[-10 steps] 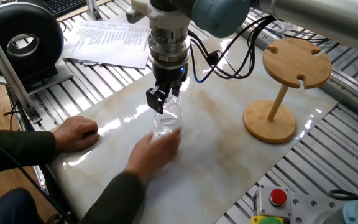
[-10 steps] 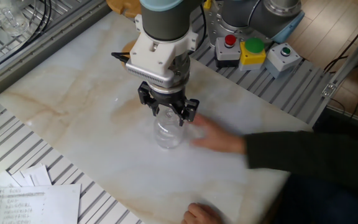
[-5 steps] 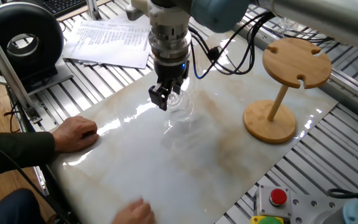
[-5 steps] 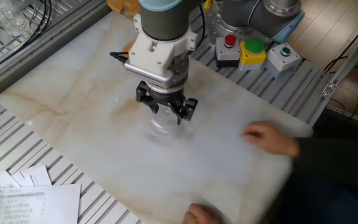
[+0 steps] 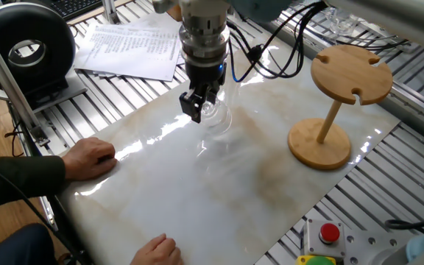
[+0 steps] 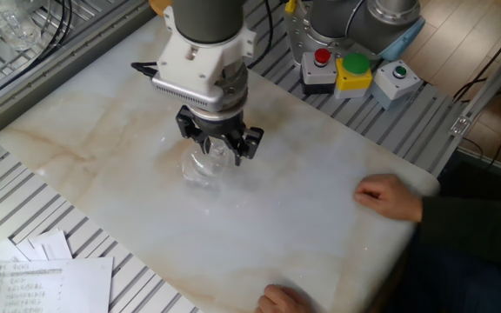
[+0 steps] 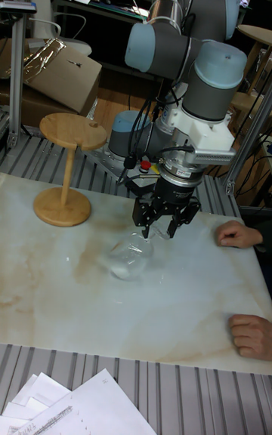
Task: Put the glass cup onto the shelf
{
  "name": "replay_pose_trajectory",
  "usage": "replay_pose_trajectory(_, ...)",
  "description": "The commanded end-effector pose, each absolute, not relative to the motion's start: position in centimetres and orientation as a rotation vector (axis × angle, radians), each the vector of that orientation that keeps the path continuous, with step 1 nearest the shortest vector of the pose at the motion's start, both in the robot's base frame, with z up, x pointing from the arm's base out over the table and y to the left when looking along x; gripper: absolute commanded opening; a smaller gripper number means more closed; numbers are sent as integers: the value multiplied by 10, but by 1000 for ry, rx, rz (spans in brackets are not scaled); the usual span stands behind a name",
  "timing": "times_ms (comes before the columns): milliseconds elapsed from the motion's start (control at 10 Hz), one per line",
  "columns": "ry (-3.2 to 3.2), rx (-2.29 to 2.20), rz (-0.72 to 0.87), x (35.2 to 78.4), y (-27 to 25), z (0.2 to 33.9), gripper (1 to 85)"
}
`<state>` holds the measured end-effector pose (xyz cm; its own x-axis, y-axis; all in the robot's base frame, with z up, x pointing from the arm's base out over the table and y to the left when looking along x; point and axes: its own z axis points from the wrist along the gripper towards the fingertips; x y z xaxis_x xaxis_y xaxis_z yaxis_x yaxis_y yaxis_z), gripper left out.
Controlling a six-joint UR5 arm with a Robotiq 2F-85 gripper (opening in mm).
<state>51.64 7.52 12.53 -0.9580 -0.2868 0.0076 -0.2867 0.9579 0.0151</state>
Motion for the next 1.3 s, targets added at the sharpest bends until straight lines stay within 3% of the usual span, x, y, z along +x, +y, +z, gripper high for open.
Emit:
replay_pose_trajectory(0,-3093,458,-36,517,73,130,560)
replay_pose_trajectory(700,-3094,451,-86,517,79,131,557)
replay_pose_trajectory(1200,-3073,318,-369,508,126,137,537)
